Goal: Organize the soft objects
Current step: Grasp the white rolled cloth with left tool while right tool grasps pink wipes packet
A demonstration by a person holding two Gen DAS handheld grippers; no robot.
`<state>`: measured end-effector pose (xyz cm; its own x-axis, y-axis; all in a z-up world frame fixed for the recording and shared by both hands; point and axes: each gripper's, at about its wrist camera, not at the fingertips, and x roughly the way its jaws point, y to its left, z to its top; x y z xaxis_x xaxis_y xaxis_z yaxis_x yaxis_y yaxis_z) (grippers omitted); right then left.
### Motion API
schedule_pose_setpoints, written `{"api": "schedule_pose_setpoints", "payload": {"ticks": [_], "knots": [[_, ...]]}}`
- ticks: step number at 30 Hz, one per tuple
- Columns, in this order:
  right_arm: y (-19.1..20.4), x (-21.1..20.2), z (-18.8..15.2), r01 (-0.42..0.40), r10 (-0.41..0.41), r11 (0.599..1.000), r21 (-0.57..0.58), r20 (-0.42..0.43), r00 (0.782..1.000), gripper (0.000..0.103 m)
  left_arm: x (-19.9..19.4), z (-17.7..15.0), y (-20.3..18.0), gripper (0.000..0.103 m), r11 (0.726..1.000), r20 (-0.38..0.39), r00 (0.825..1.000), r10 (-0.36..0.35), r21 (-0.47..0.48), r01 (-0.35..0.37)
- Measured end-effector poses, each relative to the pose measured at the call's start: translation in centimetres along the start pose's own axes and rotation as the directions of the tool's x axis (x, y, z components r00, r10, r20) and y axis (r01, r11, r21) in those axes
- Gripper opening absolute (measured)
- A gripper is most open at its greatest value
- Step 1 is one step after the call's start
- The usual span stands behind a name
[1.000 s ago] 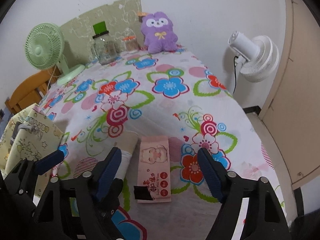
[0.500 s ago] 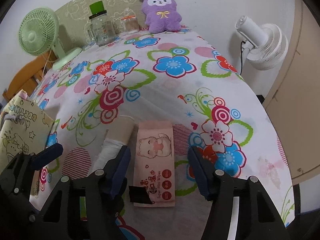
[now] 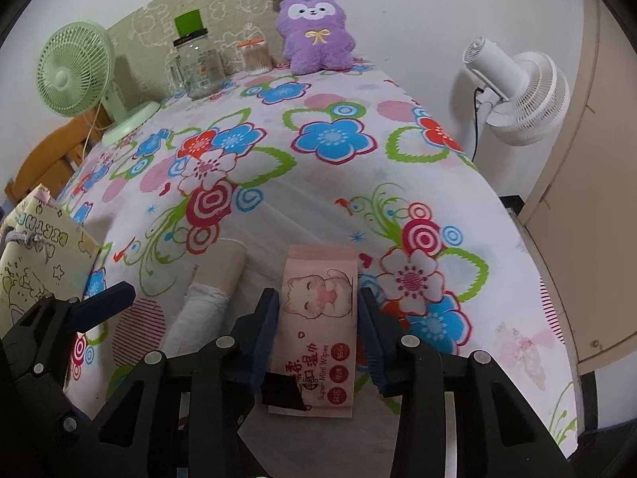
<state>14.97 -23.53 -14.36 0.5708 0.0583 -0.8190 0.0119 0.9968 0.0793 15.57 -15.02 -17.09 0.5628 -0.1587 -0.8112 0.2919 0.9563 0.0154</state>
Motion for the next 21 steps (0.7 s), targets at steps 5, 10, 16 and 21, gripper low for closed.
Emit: {"api": "schedule_pose_setpoints", "payload": {"ticks": [5, 10, 16, 21], "knots": [[-1.0, -0.2, 0.3, 0.009, -0.009, 1.0, 0.019, 0.01, 1.0, 0.043, 0.5, 0.6, -0.4, 0.089, 1.0, -0.015, 1.0, -0.002, -0.015, 0.002], [-1.9, -0.6, 0.4, 0.0, -0.001, 0.999, 0.046, 0.024, 1.0, 0.043, 0.7, 1.0, -0.8, 0.08, 1.0, -0.016, 1.0, -0.023, -0.016, 0.022], [-2.2, -0.7, 0.5, -0.002, 0.0, 0.998, 0.056, 0.025, 1.0, 0.043, 0.4, 1.1, -0.9, 0.061, 0.999, -0.009, 0.999, -0.038, -0.021, 0.038], [-2.1, -0.8, 0.5, -0.007, 0.006, 0.998, 0.062, 0.024, 1.0, 0.043, 0.3, 1.0, -0.7, 0.038, 0.999, -0.006, 0.999, -0.036, -0.03, 0.035]]}}
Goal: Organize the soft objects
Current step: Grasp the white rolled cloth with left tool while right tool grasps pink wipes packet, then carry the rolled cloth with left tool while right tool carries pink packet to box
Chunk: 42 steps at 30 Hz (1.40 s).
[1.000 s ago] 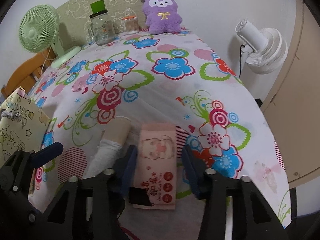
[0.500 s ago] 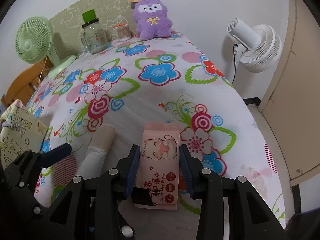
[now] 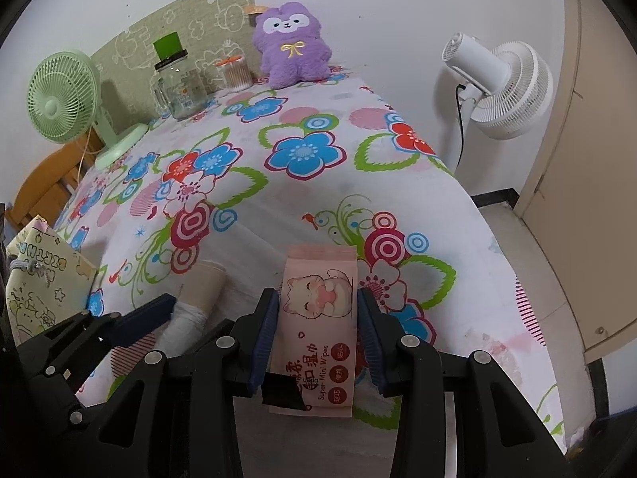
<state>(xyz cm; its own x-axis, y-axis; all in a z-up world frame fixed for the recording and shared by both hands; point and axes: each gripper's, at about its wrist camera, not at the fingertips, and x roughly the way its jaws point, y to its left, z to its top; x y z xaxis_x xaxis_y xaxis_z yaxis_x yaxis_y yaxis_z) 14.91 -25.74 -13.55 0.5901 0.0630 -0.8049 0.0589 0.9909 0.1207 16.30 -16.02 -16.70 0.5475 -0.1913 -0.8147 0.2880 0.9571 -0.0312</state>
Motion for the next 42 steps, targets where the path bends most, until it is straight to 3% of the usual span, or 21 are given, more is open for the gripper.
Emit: {"api": "schedule_pose_setpoints", "payload": {"ticks": [6, 9, 42], "knots": [[0.6, -0.4, 0.0, 0.0, 0.0, 1.0, -0.01, 0.005, 1.0, 0.043, -0.4, -0.2, 0.2, 0.023, 1.0, -0.011, 1.0, -0.014, 0.002, 0.014], [1.2, -0.7, -0.1, -0.002, 0.002, 1.0, -0.022, 0.007, 1.0, 0.043, -0.7, -0.4, 0.4, 0.021, 1.0, -0.014, 1.0, -0.023, -0.001, 0.023], [6.3, -7.6, 0.0, 0.012, -0.002, 0.996, -0.086, 0.118, 0.993, 0.044, -8.7, -1.2, 2.7, 0.02, 0.999, 0.133, 0.991, 0.008, -0.031, -0.004]]}}
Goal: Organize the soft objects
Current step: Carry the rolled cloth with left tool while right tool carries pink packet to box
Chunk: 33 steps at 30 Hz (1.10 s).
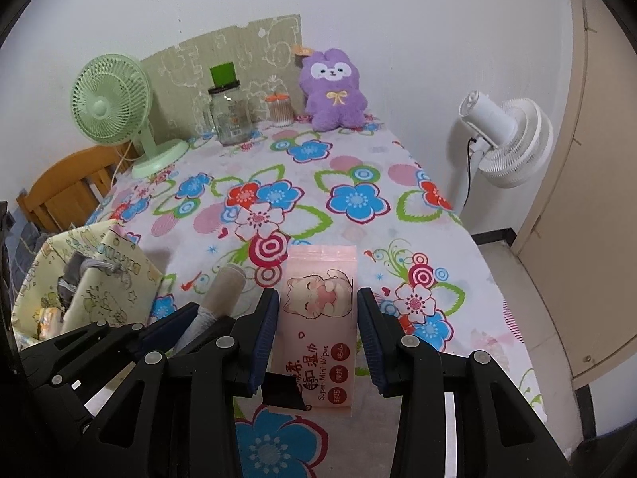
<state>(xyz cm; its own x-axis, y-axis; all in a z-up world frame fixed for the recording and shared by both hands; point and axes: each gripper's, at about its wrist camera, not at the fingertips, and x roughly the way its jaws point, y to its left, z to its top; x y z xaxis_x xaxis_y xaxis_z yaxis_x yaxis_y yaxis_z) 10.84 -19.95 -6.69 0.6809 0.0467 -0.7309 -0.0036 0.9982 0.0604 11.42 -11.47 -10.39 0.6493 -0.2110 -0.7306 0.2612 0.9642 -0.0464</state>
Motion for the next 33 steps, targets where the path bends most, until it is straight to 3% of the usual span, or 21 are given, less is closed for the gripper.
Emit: {"api": "schedule_pose_setpoints", "payload": {"ticks": [33], "knots": [[2.9, -9.1, 2.2, -0.002, 0.006, 1.0, -0.028, 0.171, 0.985, 0.044, -9.4, 1.8, 0.6, 0.02, 0.998, 0.177, 0.983, 0.053, 0.011, -0.055]]}}
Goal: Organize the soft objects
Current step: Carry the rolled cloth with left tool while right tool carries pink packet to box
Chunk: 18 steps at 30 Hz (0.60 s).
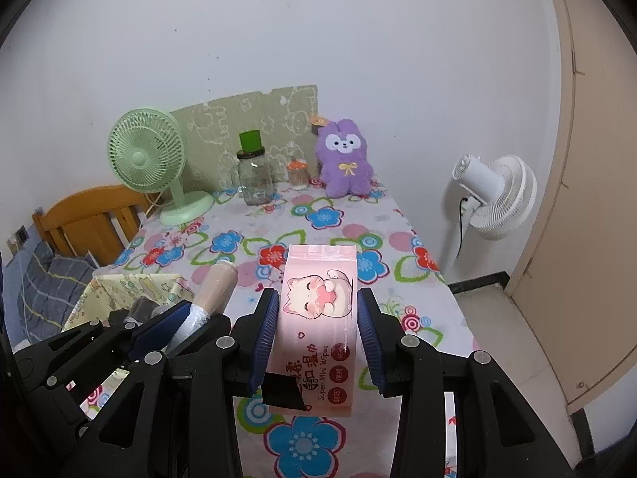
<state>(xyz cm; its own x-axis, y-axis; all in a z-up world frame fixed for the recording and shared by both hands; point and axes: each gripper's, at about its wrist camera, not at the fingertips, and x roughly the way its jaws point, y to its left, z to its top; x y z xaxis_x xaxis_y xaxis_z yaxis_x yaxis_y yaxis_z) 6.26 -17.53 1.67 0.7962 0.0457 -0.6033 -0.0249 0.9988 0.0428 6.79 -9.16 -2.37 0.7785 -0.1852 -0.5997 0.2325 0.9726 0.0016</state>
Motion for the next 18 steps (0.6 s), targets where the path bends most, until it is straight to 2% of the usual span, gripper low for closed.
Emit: {"api": "schedule_pose_setpoints", "payload": {"ticks": [18], "knots": [[4.1, 0.2, 1.1, -0.051, 0.051, 0.998, -0.043, 0.006, 0.999, 0.044, -1.2, 0.1, 4.4, 0.02, 0.998, 0.019, 0.999, 0.049, -0.036, -0.049]]}}
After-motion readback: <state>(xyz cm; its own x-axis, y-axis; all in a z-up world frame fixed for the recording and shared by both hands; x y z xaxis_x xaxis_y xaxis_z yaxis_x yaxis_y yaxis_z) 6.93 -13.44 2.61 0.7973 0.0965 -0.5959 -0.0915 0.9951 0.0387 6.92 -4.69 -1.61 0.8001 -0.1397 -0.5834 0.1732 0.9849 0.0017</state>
